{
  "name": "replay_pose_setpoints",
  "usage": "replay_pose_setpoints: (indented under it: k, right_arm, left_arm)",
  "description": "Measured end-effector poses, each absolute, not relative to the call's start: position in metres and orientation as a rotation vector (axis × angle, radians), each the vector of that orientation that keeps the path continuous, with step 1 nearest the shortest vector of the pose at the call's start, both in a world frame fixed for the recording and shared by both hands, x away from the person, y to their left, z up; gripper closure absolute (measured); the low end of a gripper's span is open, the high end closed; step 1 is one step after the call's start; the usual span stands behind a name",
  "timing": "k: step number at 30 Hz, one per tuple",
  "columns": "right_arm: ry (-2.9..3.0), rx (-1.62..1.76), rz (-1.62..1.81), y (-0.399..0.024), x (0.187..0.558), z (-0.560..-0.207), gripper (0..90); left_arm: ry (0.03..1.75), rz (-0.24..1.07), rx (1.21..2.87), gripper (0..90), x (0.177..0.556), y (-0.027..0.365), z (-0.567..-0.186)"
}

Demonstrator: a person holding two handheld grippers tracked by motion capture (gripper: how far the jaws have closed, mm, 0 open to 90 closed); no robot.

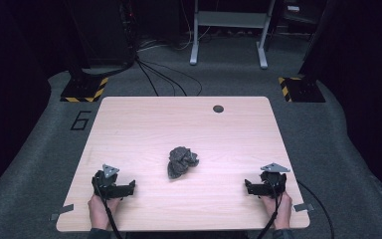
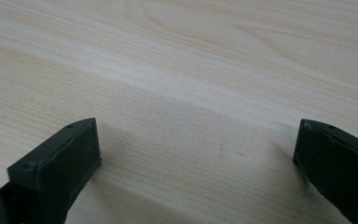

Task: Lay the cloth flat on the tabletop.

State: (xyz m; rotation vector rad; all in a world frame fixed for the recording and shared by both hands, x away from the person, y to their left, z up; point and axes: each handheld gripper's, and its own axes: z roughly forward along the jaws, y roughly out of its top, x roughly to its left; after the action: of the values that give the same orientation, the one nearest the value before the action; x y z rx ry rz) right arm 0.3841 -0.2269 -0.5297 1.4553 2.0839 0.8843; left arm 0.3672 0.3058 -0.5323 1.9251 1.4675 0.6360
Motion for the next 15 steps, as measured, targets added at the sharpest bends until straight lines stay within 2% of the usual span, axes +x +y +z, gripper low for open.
replay_pose_setpoints:
  k: [15]
  right_arm:
    - [2.089,1.449,0.879,-0.2273,0.3842,-0.5297,0.1]
  left_arm:
    - [1.467,0.637,1.925,0.2,0.3673,0.3058,-0.5322]
